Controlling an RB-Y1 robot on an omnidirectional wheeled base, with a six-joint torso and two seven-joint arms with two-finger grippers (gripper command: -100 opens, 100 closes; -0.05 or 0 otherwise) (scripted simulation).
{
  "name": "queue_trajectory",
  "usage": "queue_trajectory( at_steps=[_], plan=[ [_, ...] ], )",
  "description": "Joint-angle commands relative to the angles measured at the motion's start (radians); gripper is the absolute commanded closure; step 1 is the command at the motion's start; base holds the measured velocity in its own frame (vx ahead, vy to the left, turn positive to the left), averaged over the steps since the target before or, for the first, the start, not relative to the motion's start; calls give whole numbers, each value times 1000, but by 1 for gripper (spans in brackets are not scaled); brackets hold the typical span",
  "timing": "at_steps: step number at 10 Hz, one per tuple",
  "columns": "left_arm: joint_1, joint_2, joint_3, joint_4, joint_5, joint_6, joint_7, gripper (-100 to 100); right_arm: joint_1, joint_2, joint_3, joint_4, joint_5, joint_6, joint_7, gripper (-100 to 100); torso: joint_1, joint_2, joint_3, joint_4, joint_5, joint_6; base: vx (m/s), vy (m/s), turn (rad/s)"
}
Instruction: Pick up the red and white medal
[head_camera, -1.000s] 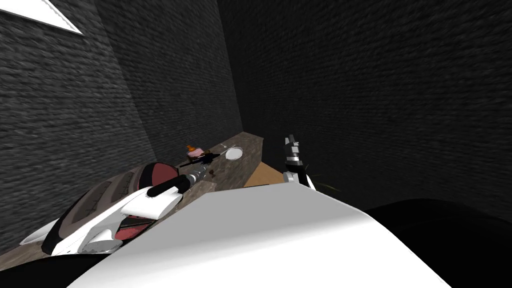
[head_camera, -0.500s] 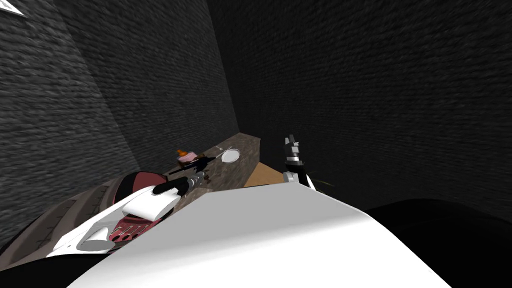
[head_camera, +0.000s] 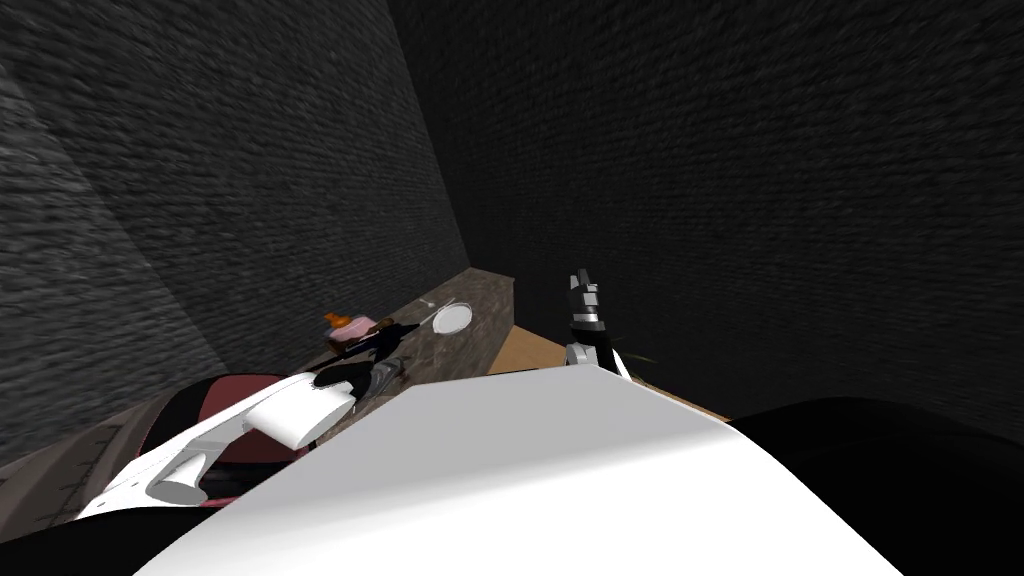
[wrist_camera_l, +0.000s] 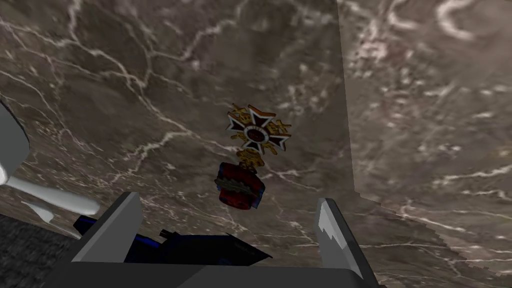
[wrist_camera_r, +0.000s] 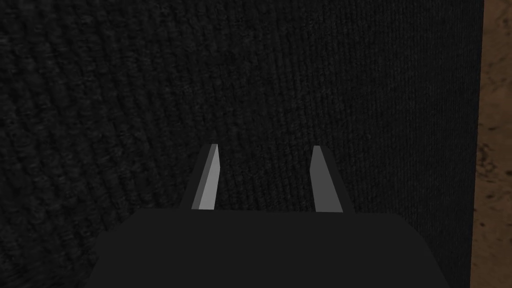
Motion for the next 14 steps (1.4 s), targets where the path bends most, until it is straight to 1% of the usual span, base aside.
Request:
queue_trajectory(
  at_steps=[1, 2, 3, 4, 5, 6, 7, 8, 9, 10, 11, 14],
  plan=[
    [-8, 26, -16, 17, 18, 32, 0, -100, 0, 0, 0, 0, 0, 0, 0, 0, 0, 0, 0, 0, 0, 0, 39, 3, -107],
    [-8, 15, -14, 9, 8, 22, 1, -100, 0, 0, 0, 0, 0, 0, 0, 0, 0, 0, 0, 0, 0, 0, 15, 2, -16],
    [-10, 17, -15, 10, 9, 28, 2, 0, 0, 0, 0, 0, 0, 0, 0, 0, -1, 2, 1, 0, 0, -1, 0, 0, 0],
    [-21, -12, -20, 20, -4, 33, -17, -100, 0, 0, 0, 0, 0, 0, 0, 0, -1, 3, 1, 1, 0, -1, 5, 10, -11],
    [-27, -26, -23, 25, -10, 36, -26, -100, 0, 0, 0, 0, 0, 0, 0, 0, 0, 3, 2, 1, 0, -1, 7, 20, -11],
    [-38, -54, -28, 35, -23, 42, -45, -100, 0, 0, 0, 0, 0, 0, 0, 0, 0, 3, 2, 1, 0, -1, 8, 26, -14],
    [-43, -69, -31, 40, -30, 46, -55, -100, 0, 0, 0, 0, 0, 0, 0, 0, 1, 3, 2, 1, 0, -1, 8, 24, -12],
    [-55, -97, -36, 50, -43, 52, -74, -100, 0, 0, 0, 0, 0, 0, 0, 0, 1, 3, 2, 1, 0, -1, 8, 23, -12],
    [-60, -111, -39, 55, -49, 55, -83, -100, 0, 0, 0, 0, 0, 0, 0, 0, 1, 3, 2, 1, 0, -1, 9, 17, -11],
    [-54, -101, -37, 50, -45, 51, -74, -100, 0, 0, 0, 0, 0, 0, 0, 0, 0, 3, 2, 1, 0, -1, 4, 7, -2],
    [-55, -103, -37, 50, -46, 53, -77, 100, 0, 0, 0, 0, 0, 0, 0, 0, 0, 3, 2, 1, 0, -1, 0, 0, 0],
    [-56, -102, -37, 50, -46, 52, -77, 100, 0, 0, 0, 0, 0, 0, 0, 0, -1, 2, 1, 0, 0, -1, 0, 0, -3]
  ],
)
